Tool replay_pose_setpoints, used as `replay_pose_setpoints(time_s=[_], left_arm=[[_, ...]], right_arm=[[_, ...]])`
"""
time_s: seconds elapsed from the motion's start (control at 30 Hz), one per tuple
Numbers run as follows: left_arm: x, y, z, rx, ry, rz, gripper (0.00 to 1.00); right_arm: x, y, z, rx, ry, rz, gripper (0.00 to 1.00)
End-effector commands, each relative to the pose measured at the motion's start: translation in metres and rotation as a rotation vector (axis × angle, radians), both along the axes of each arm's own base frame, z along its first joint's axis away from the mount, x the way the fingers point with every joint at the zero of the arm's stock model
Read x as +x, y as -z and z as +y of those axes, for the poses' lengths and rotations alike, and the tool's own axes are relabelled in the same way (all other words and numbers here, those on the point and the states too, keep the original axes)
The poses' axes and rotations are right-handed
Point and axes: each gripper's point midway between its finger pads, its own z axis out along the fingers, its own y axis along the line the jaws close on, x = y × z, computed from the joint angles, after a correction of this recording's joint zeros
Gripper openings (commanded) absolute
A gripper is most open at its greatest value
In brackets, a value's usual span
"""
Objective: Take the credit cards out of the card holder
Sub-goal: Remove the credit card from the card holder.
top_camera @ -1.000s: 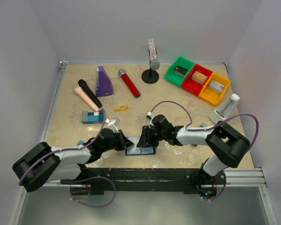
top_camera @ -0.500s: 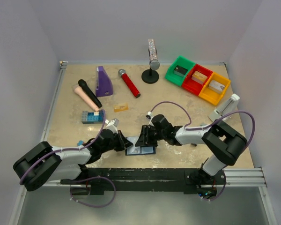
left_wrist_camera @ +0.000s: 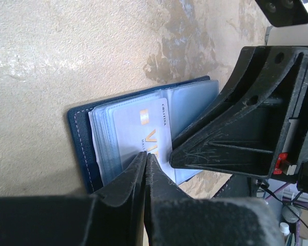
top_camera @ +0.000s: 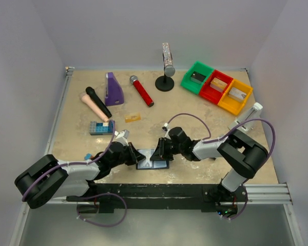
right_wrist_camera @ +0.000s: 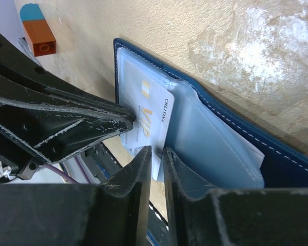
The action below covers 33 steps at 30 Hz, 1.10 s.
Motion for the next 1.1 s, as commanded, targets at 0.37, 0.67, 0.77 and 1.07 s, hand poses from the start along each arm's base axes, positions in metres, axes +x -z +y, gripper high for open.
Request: replay_pose_setpoints(time_s=[0.37, 0.67, 0.77, 1.07], left_arm=[[0.003, -0.014, -0.001, 0.012, 0.02, -0.036, 0.09], [0.009, -0.032, 0.014, 0.07, -0.017, -0.104, 0.09], [0.01, -0.029, 0.021, 0.102, -0.037, -0.107, 0.09], [0.004, -0.005, 0.028, 0.172, -0.037, -0.034, 0.05]], right_arm=[[0.007, -0.011, 0.01, 0.082, 0.003, -0.017, 0.0], [0.007, -0.009, 0.007, 0.067, -0.002, -0.018, 0.0], [0.007, -0.008, 0.006, 0.061, -0.003, -0.018, 0.0], [0.007, -0.008, 0.007, 0.059, -0.008, -0.022, 0.0]])
